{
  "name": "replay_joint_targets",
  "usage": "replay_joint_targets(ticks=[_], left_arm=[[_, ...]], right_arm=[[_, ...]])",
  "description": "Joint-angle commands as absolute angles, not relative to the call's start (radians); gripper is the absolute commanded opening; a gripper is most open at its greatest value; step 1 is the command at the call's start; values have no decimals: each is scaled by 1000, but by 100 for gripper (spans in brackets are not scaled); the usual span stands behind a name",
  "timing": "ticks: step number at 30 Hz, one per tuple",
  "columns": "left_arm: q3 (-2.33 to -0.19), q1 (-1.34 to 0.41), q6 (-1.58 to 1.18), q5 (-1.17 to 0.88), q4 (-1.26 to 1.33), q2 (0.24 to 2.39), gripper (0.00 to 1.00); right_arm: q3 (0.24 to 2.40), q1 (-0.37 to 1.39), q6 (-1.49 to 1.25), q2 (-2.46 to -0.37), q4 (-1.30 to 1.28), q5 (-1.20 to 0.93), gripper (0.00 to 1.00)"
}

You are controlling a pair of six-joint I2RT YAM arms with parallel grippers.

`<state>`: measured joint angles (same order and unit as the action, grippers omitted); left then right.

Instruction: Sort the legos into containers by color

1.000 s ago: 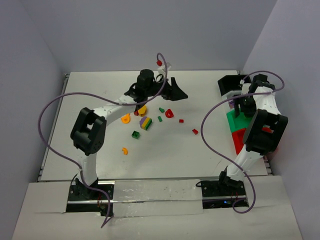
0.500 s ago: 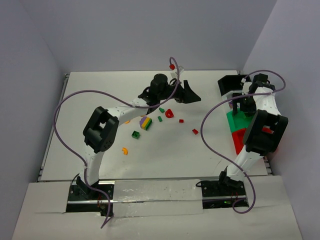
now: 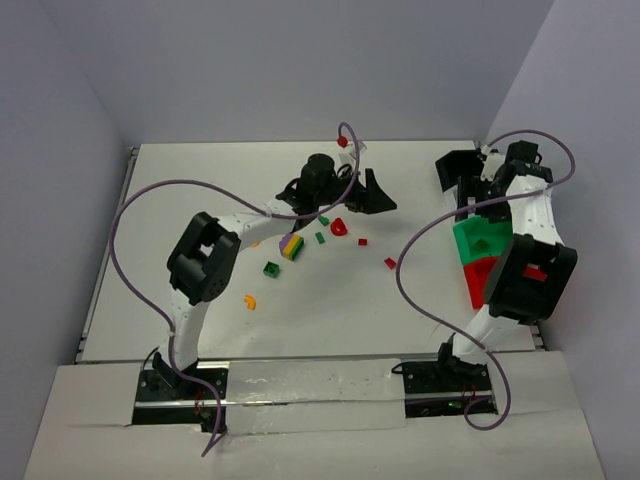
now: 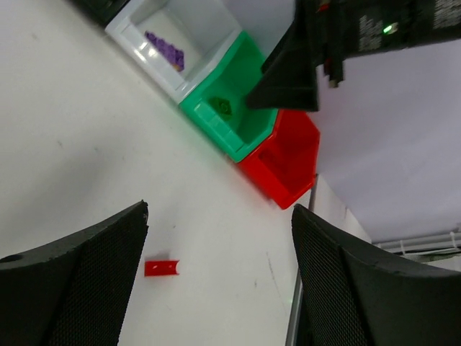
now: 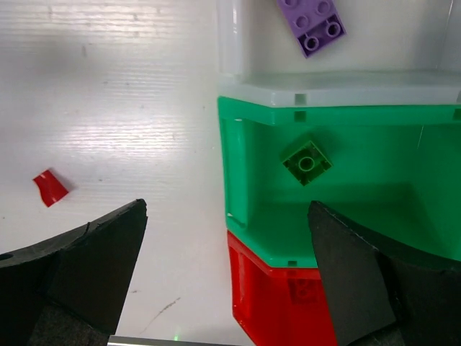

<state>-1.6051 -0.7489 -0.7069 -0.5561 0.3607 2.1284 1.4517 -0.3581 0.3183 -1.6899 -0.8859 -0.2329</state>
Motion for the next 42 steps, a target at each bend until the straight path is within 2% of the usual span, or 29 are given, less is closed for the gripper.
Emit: replay_joint_targets(ticks=[1,7,9,12,16,21,30,39,42], left_arm=[[-1528,-723,-656,-571,376,2038,87],[-1429,-589,-644,-612,333,1921,86],[-1385,-500,-616,-623,275,1852,86],[-1358,-395,-524,-605,132,1760,84],[-1322,-263,-435,-547,-43,1640,85],[-1258,-126,-408,-529,-134,1543,87],[-1219,-86,-387,-509,-134,1479,89],[-1252,-77,-377,-505,-133,1504,89],[-1252,-75,-375,-503,-125,1509,89]], right_arm=[[1461,-313,322,-1622,-869,-253,100],[1439,-151,342,-1593,-826,-264,97],[1437,-35,337,-1635,-805,-270,93],[1432,50,340,-1684,-790,-259,81],[1384,162,342,-1736,-779,-205,70],[1277,233,305,-1752,-769,-175,68],[1203,276,278,-1814,-738,-121,68],[1174,285,278,-1852,-728,-102,56],[1157,290,275,-1853,-721,-88,42]])
